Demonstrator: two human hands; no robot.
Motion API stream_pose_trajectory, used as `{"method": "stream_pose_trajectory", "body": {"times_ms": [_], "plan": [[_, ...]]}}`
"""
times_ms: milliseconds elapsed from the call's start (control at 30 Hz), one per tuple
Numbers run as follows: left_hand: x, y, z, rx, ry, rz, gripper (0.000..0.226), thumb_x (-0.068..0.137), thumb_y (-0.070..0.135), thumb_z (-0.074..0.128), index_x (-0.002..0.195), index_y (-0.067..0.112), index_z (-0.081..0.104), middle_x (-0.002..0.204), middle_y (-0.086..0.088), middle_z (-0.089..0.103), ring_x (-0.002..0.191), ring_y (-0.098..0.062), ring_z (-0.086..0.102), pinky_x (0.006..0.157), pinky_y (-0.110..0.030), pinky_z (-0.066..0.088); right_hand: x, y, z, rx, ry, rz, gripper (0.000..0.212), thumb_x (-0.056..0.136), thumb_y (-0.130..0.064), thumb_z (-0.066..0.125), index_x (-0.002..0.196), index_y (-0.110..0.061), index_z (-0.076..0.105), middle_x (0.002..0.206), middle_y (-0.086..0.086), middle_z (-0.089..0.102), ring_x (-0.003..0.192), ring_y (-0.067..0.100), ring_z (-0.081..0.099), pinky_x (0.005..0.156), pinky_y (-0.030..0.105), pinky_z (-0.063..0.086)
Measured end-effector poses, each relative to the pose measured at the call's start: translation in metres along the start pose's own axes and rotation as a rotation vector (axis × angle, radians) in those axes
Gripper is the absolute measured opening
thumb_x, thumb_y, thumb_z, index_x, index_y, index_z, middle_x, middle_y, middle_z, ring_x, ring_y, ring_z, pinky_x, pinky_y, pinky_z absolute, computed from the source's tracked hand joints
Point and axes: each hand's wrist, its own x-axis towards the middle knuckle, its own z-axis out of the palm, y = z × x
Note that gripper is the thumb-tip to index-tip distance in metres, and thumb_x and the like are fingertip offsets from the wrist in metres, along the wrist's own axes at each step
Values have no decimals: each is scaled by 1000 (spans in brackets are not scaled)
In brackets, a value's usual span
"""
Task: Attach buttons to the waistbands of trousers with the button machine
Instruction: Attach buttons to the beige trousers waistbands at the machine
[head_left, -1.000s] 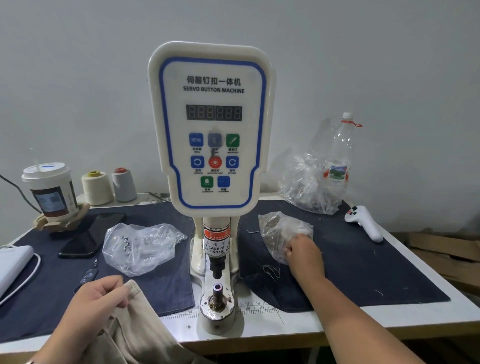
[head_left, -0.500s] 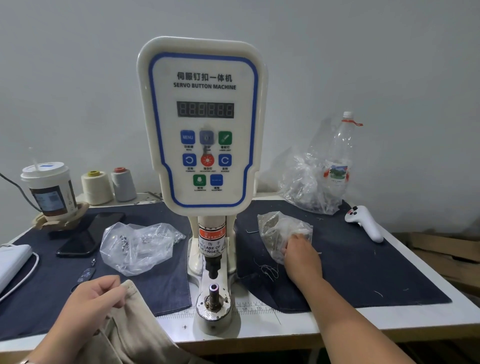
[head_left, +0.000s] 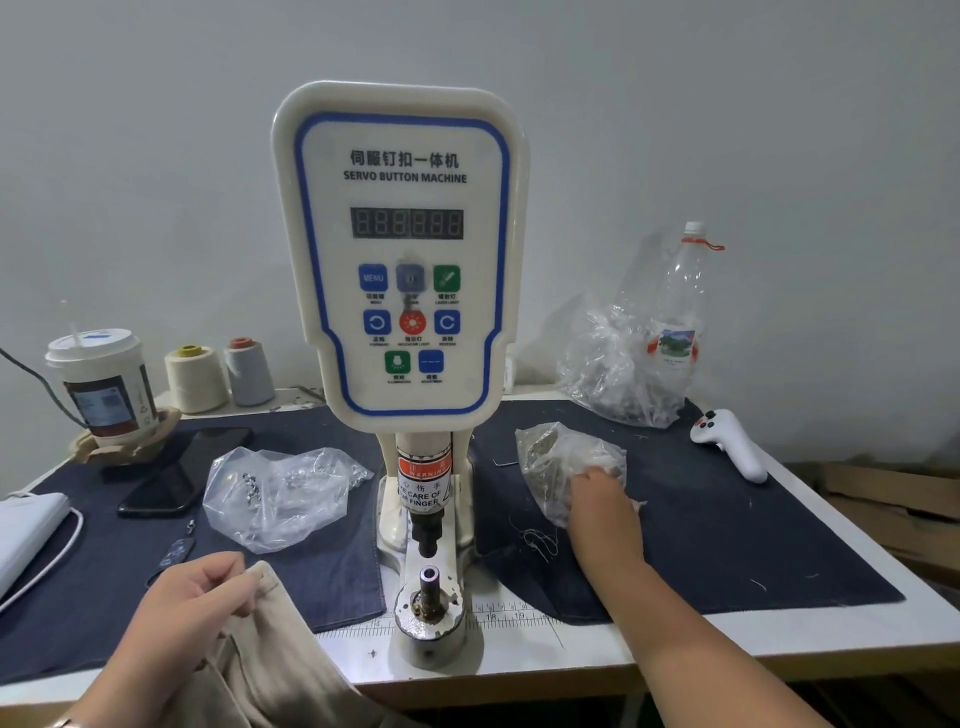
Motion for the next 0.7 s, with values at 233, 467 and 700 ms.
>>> {"method": "stream_pose_trajectory", "body": {"times_ms": [233, 467, 700], "plan": [[1, -2, 0, -3, -13, 2, 31, 66, 34, 60, 45, 18, 44, 52, -4, 42, 48, -10, 26, 42, -19, 17, -5, -4, -16, -100, 103, -9, 26, 97, -7, 41, 115, -15, 57, 123, 0, 54, 113, 18, 50, 92, 29, 38], [-2, 4, 0, 39, 8, 7, 29, 64, 33, 59, 44, 17, 46, 48, 2, 36, 45, -8, 25, 39, -19, 18, -51, -31, -58, 610, 161, 204, 21, 94, -17, 56, 74, -18, 56, 79, -5, 59, 79, 17, 56, 61, 25, 37], [-1, -1, 2, 64, 31, -4, 47, 85, 4, 65, 44, 16, 46, 50, -3, 38, 43, -8, 25, 40, -19, 19, -93, -89, -78, 1557, -578, 652, 12, 90, -7, 62, 78, -6, 61, 49, -1, 50, 33, 8, 33, 33, 16, 23]]}}
